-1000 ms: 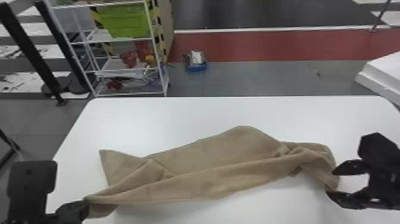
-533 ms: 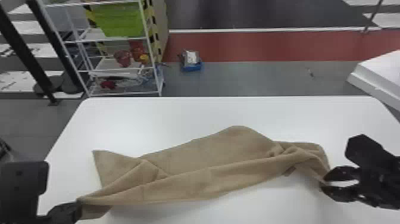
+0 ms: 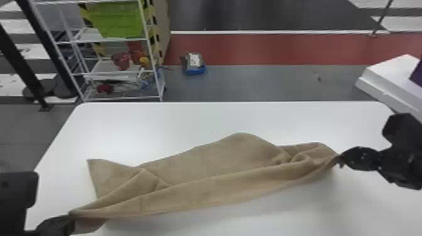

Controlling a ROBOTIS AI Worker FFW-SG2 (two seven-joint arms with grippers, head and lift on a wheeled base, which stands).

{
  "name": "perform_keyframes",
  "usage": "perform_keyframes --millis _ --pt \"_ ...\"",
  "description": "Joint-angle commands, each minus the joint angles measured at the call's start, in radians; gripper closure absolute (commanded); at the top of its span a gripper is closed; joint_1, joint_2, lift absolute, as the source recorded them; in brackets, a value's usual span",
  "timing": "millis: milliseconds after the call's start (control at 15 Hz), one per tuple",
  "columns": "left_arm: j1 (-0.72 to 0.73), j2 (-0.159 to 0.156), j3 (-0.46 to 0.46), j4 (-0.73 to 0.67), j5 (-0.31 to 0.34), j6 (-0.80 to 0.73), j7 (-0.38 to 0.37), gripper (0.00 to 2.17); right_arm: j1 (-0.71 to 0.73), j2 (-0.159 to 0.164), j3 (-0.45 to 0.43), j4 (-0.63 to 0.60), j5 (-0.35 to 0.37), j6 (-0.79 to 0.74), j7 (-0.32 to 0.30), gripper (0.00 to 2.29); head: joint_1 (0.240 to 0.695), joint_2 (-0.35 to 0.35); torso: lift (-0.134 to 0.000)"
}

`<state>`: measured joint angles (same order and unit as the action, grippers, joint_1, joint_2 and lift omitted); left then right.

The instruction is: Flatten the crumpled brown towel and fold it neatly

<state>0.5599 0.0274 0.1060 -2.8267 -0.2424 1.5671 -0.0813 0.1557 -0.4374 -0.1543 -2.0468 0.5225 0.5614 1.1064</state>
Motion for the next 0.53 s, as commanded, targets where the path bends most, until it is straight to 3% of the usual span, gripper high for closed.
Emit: perform_keyframes --millis 0,133,267,333,467 --pt "0.0 0.0 0.0 0.0 0.0 0.004 0.0 1.79 -0.039 0.04 -0.128 0.0 -0.182 -0.136 0.0 1.33 0.695 0.016 -0.124" --pt "0.002 0.0 0.0 0.001 0.0 0.004 0.006 1.79 -0.061 0.052 -0.197 0.008 -0.279 -0.209 0.02 1.33 0.695 0.018 -0.124" --pt "0.008 0.0 0.0 0.003 0.0 0.004 0.006 1.79 -0.051 0.051 -0.223 0.014 -0.242 -0.277 0.194 1.32 0.695 0.023 -0.124" --pt "0.008 0.0 0.001 0.006 0.0 0.004 0.006 1.79 -0.011 0.042 -0.214 0.013 -0.236 -0.329 0.243 1.32 0.695 0.029 -0.124" --pt "0.008 0.002 0.006 0.006 0.0 0.004 0.006 1.79 0.051 0.032 -0.209 0.014 -0.162 -0.442 0.261 1.32 0.695 0.045 -0.124"
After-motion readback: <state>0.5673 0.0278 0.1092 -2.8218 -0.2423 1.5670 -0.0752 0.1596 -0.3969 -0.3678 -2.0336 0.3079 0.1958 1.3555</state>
